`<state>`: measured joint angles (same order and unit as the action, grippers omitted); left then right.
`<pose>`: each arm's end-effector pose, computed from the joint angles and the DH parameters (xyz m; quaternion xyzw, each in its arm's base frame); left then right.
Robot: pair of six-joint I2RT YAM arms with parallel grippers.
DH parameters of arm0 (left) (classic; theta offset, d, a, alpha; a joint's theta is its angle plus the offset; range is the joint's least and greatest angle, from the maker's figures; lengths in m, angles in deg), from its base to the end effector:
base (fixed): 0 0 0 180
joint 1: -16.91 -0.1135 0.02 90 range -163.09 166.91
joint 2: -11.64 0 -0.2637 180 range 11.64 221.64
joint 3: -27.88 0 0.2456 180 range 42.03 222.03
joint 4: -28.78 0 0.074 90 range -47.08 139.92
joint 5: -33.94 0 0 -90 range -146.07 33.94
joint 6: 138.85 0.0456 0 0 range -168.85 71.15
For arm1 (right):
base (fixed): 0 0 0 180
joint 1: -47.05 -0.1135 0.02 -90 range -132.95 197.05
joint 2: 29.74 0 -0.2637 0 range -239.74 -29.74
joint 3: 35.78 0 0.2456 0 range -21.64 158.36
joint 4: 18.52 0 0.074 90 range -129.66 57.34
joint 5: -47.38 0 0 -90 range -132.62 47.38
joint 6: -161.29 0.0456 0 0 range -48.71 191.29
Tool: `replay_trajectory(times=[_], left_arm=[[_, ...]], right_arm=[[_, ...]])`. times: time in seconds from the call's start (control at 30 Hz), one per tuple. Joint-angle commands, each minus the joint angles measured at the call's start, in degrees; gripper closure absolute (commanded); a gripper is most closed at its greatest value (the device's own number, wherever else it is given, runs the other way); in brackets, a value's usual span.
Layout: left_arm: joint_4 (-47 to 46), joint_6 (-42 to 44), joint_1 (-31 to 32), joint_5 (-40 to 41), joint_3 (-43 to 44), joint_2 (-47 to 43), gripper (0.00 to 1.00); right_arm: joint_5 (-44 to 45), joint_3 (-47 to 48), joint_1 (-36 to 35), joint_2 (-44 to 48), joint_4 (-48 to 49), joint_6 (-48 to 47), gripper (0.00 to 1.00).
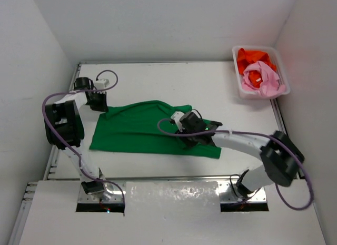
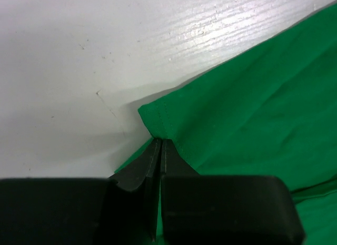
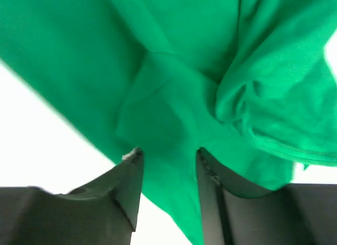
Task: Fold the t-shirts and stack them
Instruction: Fold the other side of the tshirt into a rectangle
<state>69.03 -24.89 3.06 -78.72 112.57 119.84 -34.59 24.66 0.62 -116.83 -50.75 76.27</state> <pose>0.3721 0.0736 0.1619 0.1286 0.9473 -0.1089 0.2726 0.2029 0.2041 0.1647 -0.3225 0.9054 0.0553 0.2704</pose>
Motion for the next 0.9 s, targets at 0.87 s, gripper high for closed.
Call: replay_trajectory(times=[0.87], left_arm=[[1.05,3.19,0.22,2.09,2.75,-2.91,1.00]], right_arm=[[-25.53,8.72,24.38,-11.53,11.76,27.46,0.56]])
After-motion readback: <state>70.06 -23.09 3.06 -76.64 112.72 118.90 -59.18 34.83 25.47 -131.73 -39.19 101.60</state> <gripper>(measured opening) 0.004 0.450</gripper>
